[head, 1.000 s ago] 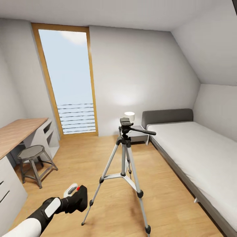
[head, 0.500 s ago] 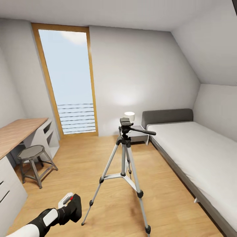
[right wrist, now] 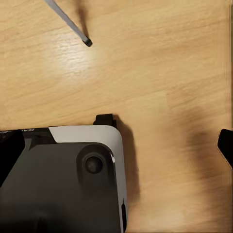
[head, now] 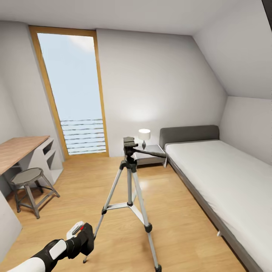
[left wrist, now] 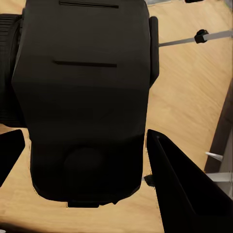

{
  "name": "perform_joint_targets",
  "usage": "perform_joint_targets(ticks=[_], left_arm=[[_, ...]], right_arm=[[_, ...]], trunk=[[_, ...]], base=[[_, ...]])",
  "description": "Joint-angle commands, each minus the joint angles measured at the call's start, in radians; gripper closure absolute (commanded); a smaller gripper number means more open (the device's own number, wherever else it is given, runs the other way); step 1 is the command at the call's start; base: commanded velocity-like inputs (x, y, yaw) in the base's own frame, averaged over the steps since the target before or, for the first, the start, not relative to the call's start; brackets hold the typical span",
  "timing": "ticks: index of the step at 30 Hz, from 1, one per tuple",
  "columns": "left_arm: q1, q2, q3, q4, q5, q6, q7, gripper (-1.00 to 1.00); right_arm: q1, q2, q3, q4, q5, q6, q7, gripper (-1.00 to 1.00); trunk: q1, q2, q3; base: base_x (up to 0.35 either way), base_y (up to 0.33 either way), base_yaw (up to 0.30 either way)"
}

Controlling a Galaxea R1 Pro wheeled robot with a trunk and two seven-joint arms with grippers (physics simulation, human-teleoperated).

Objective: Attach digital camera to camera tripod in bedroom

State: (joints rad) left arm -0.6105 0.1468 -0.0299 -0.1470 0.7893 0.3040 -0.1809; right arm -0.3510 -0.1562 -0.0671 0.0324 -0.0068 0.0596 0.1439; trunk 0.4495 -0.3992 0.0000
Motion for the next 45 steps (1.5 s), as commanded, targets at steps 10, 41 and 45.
perform_joint_targets(ticks=[10, 41, 45], left_arm=[[0.0, 0.001, -0.002, 0.005, 0.006, 0.002, -0.002, 1.0], [0.0, 0.003, -0.002, 0.032, 0.003, -0.006, 0.004, 1.0], [0.0, 0.004, -0.003, 0.035, 0.001, -0.006, 0.003, 1.0]], right_arm=[[-0.001, -0.004, -0.007, 0.001, -0.001, -0.002, 0.003, -1.0], [-0.001, -0.011, -0.007, 0.002, -0.001, -0.009, 0.003, -1.0], [-0.001, -0.011, -0.007, 0.002, -0.001, -0.009, 0.003, -1.0]], trunk=[[0.001, -0.001, 0.0], [0.001, -0.001, 0.0], [0.001, -0.001, 0.0]], base=[[0.138, -0.259, 0.132], [0.111, -0.023, 0.147], [0.187, 0.154, 0.0]])
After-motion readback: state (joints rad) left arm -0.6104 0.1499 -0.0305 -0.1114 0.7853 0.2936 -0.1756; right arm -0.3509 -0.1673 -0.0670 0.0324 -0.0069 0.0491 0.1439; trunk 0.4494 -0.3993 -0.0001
